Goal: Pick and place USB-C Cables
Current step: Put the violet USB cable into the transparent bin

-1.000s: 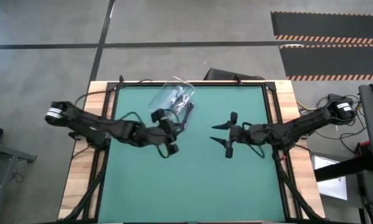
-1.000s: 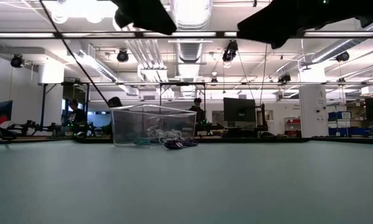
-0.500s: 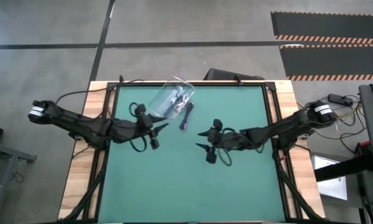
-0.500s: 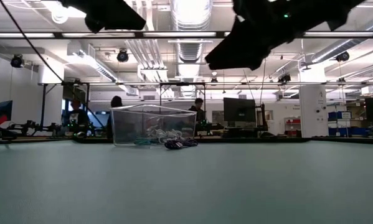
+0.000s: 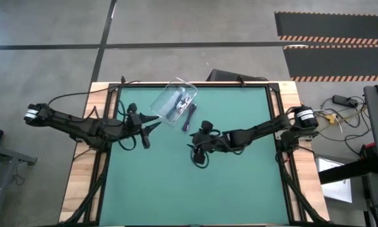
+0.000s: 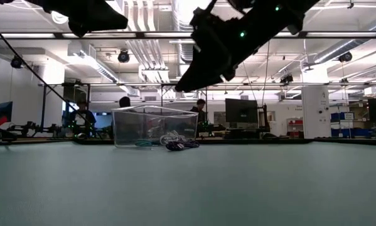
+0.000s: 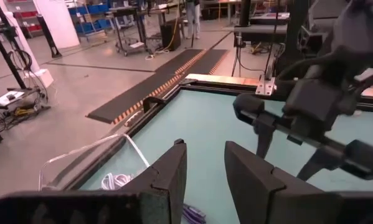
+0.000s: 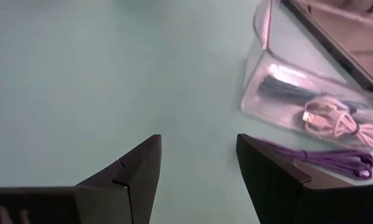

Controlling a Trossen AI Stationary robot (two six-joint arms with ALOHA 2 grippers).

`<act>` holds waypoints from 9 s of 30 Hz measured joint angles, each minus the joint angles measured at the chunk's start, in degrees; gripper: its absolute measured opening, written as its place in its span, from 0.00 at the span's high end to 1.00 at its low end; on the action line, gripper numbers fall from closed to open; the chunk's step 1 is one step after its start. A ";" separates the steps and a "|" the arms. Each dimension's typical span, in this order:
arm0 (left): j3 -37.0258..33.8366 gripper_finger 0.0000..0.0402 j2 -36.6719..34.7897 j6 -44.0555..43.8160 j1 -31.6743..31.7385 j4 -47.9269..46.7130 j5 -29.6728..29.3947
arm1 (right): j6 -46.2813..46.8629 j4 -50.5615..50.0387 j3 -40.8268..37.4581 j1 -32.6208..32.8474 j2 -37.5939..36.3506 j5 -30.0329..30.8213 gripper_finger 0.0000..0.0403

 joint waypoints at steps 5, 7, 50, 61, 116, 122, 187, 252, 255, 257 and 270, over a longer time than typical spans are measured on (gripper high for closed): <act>-1.51 0.77 -2.79 0.02 0.00 0.23 0.01 | -0.22 -2.30 2.66 -1.11 3.34 -0.10 0.50; -2.00 0.77 -3.84 0.03 0.00 -0.18 0.04 | -0.22 -2.42 3.14 -1.63 4.49 -0.50 0.50; -2.43 0.77 -5.15 0.04 -0.02 -1.58 0.01 | 0.27 0.26 10.98 -10.34 20.25 1.42 0.50; -2.43 0.77 -4.83 0.04 -0.02 -1.59 0.03 | 1.32 -1.89 11.05 -10.89 19.91 4.68 0.50; -2.36 0.77 -4.39 0.04 0.00 -1.59 -0.02 | 4.75 -2.96 10.44 -12.09 20.09 0.59 0.98; -2.36 0.77 -4.39 0.04 0.00 -1.59 -0.01 | 5.25 -4.88 10.50 -11.84 19.88 0.57 0.98; -2.47 0.77 -4.41 -0.11 0.00 -1.65 1.79 | 38.20 -41.09 10.26 -12.39 1.49 1.98 0.51; -2.85 0.77 -4.39 3.60 -0.04 -2.72 26.97 | 0.50 6.04 5.87 5.71 0.13 2.04 0.93; -3.87 0.77 -4.39 3.84 -0.03 -0.58 27.99 | -5.14 15.75 4.85 6.72 0.12 -1.15 0.93; -5.17 0.77 -4.38 5.23 -0.02 3.61 28.22 | -8.15 22.16 3.97 6.90 0.12 -3.59 0.93; -10.98 0.77 -4.38 8.73 -0.02 23.46 32.38 | -14.58 38.49 1.55 6.34 0.12 -9.89 0.93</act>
